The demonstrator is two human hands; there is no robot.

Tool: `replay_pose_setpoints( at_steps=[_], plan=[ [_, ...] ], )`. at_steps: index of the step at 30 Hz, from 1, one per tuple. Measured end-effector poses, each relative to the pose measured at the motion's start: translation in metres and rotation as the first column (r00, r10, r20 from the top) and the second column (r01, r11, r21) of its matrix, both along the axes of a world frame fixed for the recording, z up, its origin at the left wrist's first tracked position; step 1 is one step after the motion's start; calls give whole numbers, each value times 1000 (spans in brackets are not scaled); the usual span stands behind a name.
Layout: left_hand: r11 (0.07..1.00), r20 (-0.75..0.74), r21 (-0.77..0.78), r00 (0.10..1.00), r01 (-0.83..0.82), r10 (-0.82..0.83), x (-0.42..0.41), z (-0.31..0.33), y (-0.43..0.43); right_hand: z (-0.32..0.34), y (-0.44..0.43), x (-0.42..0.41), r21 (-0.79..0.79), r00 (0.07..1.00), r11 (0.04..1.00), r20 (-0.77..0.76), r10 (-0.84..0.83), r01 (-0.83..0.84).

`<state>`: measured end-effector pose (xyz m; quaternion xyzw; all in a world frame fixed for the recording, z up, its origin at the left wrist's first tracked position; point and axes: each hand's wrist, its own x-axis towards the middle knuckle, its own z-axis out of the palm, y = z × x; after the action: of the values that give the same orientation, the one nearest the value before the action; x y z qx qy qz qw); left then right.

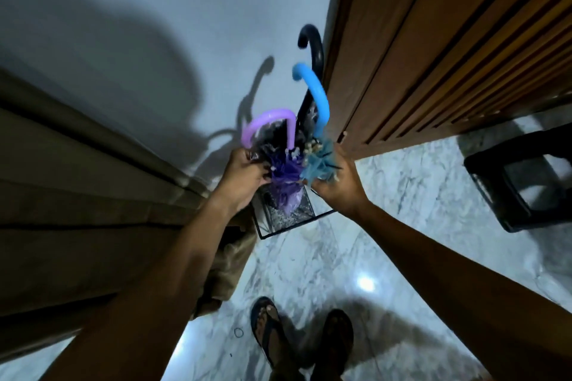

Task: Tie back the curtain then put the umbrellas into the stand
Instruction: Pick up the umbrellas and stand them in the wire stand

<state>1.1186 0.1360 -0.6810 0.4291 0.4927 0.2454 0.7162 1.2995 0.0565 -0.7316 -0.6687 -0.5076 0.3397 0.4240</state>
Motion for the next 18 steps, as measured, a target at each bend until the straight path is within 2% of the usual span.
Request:
replay_pose_setpoints(
  at_steps=[4, 7, 9, 13, 15, 16, 17, 18],
  plan=[
    [999, -11, -42, 1000, -19, 19, 5, -41, -6, -44, -6, 0, -73, 999, 997, 31, -26, 28],
    [999, -10, -23, 999, -40, 40, 7, -63, 2, -57, 2, -1, -92, 999, 995, 10, -41, 42],
    [998, -43, -18, 997, -61, 60, 9, -71, 6, -60, 5, -6, -107, 995, 990, 58, -82, 88],
    [996, -93, -55, 994, -65, 59, 14, -75, 9, -58, 13, -19, -286, 986, 946, 112, -125, 153],
    [996, -110, -72, 993, -54, 46, 11, -74, 11, -53, 17, -15, -358, 993, 926, 31, -116, 119],
    [995, -119, -81, 992, -51, 41, 9, -72, 12, -47, 17, -15, -397, 979, 913, -125, -162, 100],
    [994, -127, -96, 991, -53, 40, 7, -71, 12, -44, 16, -14, -386, 966, 922, -217, -138, 45],
    [993, -127, -110, 991, -52, 38, 4, -69, 11, -41, 15, -13, -386, 978, 922, -193, -82, 1]
  ],
)
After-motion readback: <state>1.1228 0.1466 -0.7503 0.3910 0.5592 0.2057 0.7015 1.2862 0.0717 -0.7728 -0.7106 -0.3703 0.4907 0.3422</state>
